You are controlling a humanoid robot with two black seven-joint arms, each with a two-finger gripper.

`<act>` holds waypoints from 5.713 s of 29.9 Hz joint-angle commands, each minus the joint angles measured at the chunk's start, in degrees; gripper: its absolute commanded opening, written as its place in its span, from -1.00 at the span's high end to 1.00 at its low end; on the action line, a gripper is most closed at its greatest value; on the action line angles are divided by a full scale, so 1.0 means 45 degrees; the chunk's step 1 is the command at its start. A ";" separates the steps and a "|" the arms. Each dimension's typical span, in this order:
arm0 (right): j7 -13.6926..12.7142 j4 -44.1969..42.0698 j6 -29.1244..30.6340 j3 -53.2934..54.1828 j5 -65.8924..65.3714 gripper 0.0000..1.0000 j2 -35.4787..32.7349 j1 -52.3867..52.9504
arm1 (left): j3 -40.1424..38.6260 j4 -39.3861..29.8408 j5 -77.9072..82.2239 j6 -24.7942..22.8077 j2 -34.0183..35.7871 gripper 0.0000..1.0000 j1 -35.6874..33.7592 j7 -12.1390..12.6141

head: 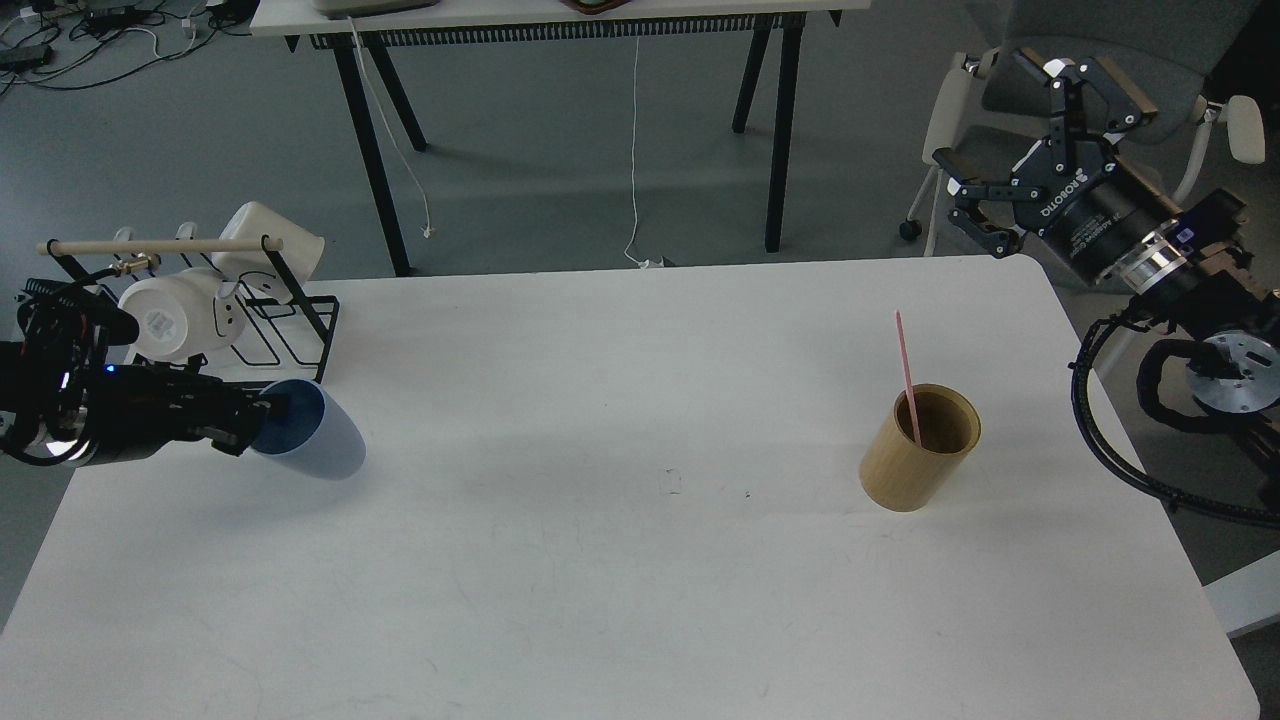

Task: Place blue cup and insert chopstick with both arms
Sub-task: 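Carry the blue cup with the left gripper toward the tan cup, then set the blue cup down and open the left gripper, then withdraw the left arm and reach the right gripper to the pink straw, then grasp the pink straw in the tan cup with the right gripper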

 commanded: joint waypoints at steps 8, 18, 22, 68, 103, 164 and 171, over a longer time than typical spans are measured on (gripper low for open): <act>0.0097 -0.2095 0.0000 0.1192 0.0175 -0.98 -0.1364 -0.0010 | 0.0765 0.0445 0.0460 -0.0798 -0.4467 1.00 -0.3805 -0.0001; 0.0195 -0.2975 0.0000 0.1387 0.0254 -0.98 -0.1834 -0.0380 | 0.5083 0.3842 0.1796 -0.0798 -0.9331 1.00 -0.6170 -0.0001; 0.0214 -0.2975 0.0000 0.1387 0.0254 -0.98 -0.1854 -0.0459 | 0.5982 0.5482 0.1796 -0.0798 -1.1089 1.00 -0.6601 -0.0001; 0.0175 -0.2819 0.0000 0.1387 0.0293 -0.98 -0.1756 -0.0850 | 0.7293 0.8455 0.1796 -0.0798 -1.2949 -0.12 -0.6895 -0.0001; 0.1905 0.4994 -0.0147 -0.1364 -1.9059 -0.98 -0.3572 0.0754 | -0.2453 0.3946 -1.7017 -0.0798 -0.6837 -0.97 -0.1760 -0.0001; 0.1905 0.1107 -0.4289 -0.3398 -2.1796 0.52 -0.0604 0.0107 | -0.3118 0.3455 -1.7037 -0.0798 -0.7128 -0.98 0.0136 -0.0001; 0.1905 0.1126 -0.4289 -0.3398 -2.2109 0.71 -0.0740 0.0244 | -0.3118 0.3455 -1.7037 -0.0798 -0.7128 -0.98 0.0117 -0.0001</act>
